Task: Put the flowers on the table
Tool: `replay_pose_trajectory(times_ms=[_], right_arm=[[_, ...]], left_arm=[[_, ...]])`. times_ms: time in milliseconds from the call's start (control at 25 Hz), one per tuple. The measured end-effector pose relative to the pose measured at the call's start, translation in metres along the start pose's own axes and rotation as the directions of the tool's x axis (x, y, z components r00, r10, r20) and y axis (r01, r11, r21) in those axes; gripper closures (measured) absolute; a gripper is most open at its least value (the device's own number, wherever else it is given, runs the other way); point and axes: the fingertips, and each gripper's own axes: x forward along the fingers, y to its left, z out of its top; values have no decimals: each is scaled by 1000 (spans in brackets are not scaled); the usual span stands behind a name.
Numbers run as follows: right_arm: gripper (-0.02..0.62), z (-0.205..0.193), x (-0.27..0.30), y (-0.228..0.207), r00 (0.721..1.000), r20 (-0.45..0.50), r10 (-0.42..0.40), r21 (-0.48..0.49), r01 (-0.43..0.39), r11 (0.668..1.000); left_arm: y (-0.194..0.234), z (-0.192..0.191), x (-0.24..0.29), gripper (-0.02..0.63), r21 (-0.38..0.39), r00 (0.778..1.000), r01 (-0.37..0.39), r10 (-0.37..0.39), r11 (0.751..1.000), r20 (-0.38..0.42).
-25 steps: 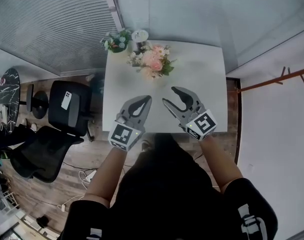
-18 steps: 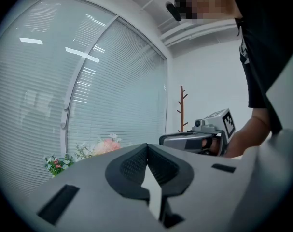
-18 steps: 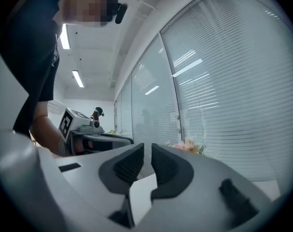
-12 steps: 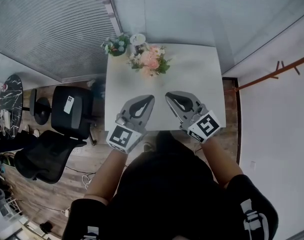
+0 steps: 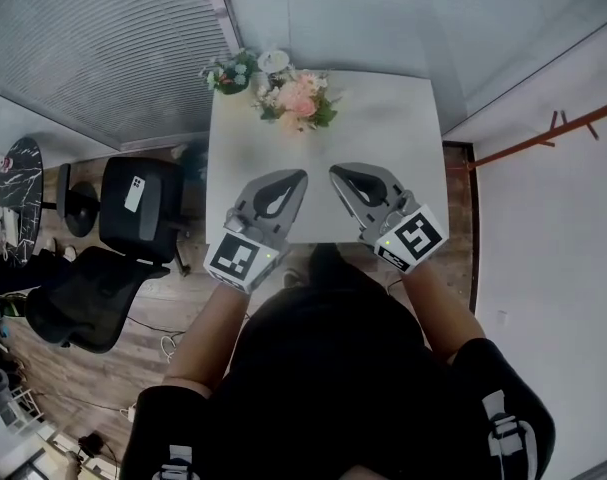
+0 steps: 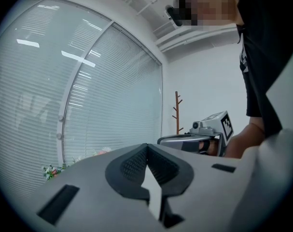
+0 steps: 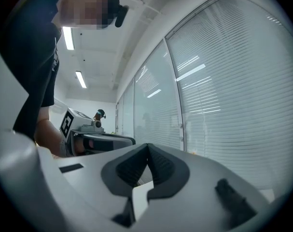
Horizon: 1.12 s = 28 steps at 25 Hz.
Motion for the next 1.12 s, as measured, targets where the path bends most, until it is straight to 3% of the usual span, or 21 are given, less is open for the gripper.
replay_pose_trajectory(times_ms=[1120], right_arm=[[575, 1, 1, -1, 1000, -3, 12, 9, -12, 1000]], left_arm=[[4, -4, 0, 594, 8, 1000, -3, 3, 1000, -28]])
